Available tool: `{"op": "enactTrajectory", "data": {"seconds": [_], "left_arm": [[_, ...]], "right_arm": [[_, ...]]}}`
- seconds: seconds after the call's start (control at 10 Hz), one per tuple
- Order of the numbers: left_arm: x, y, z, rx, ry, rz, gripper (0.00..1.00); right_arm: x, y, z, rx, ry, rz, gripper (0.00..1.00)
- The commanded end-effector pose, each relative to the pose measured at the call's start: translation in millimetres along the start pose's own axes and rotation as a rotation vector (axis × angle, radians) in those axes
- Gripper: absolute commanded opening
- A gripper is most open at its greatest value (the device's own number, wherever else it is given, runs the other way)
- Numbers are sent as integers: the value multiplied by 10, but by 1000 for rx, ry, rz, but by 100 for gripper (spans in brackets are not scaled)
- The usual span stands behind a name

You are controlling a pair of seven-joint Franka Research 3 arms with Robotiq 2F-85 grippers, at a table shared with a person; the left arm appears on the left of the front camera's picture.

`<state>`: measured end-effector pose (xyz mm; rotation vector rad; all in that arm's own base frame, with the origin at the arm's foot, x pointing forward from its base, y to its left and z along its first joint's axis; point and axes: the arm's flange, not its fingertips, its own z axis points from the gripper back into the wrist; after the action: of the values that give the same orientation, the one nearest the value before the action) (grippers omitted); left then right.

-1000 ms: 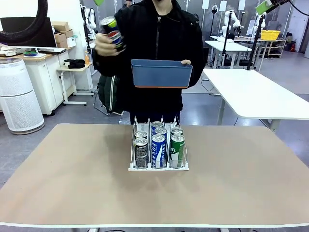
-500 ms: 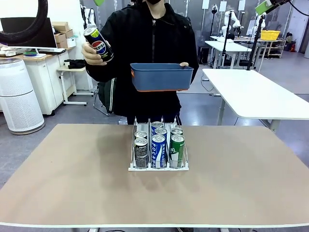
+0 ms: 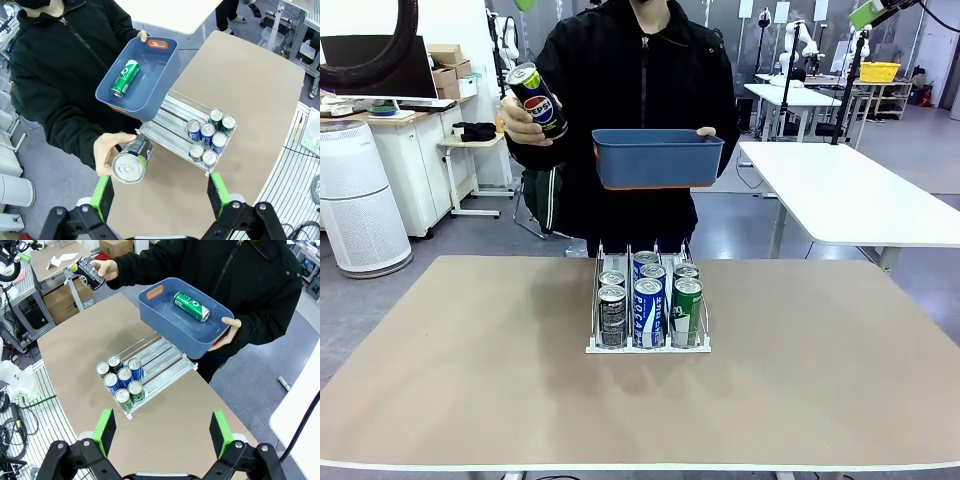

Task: Fill the beverage cans into the dispenser.
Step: Pick up the Pepsi coke handed by the human.

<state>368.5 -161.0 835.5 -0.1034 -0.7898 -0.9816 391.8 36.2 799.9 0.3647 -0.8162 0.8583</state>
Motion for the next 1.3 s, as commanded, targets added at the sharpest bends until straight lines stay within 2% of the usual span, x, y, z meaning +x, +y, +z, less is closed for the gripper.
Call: {"op": "enactTrajectory", "data": {"seconds": [0.0,0.3,0.5,0.7,0.8,1.2], "left_arm": [[-10,-2,2,-11,-18,8,100],[0,0,0,0,0,0,100],[-81,205,90,45,27,-36,100],[-95,215,-120,107,62,-14,100],[-177,207,-127,87,101,-10,100],[-280,332,-432,4,98,-50,100]], "right_arm": [[-1,4,-3,1,0,-2,100],[-1,4,-3,1,0,-2,100],[-1,4,-3,1,0,-2,100],[-1,4,-3,1,0,-2,100],[-1,4,-3,1,0,-2,100],[-1,4,-3,1,0,-2,100]]}}
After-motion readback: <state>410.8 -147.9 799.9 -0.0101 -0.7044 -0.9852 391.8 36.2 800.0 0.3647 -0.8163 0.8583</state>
